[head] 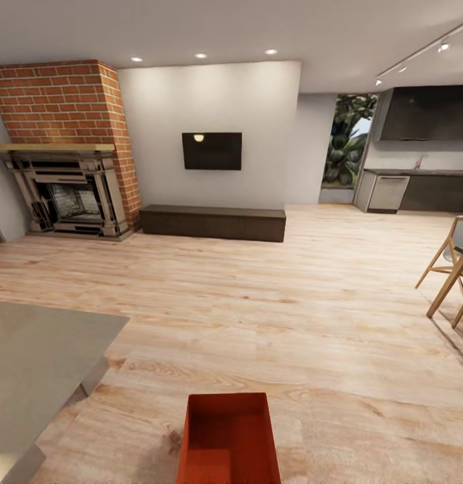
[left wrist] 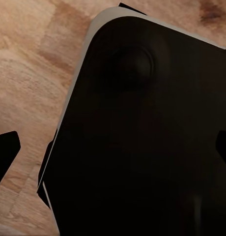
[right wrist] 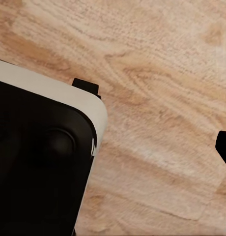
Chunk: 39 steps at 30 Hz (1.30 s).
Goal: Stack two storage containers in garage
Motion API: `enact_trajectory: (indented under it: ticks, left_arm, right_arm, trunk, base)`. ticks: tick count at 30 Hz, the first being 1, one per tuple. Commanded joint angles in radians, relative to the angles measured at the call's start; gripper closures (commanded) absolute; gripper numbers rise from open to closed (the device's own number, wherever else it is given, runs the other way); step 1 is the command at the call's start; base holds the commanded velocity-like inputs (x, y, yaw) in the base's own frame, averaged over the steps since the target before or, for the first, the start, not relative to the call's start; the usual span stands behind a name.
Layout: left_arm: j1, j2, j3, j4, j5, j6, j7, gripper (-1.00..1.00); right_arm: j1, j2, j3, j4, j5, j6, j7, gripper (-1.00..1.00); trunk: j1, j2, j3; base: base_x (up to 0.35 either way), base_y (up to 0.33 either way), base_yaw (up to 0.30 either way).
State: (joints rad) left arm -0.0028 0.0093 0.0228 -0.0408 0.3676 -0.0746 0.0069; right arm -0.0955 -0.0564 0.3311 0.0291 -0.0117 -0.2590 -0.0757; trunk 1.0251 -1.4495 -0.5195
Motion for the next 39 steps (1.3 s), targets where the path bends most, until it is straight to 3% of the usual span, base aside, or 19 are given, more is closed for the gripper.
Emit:
enact_trajectory:
  ticks: [1, 39]
  left_arm:
    - [0.000, 0.000, 0.002, 0.000, 0.002, -0.002, 0.001, -1.00]
    - [0.000, 0.000, 0.002, -0.001, 0.002, -0.002, 0.001, -1.00]
  right_arm:
    - [-0.001, 0.001, 0.008, 0.003, 0.000, -0.007, -0.004, -1.00]
    - [-0.001, 0.001, 0.012, 0.003, 0.007, 0.004, -0.004, -1.00]
  trunk:
    - [0.000, -0.001, -0.003]
    - [0.000, -0.001, -0.064]
  base:
    - [0.000, 0.000, 0.000]
    - [0.000, 0.000, 0.000]
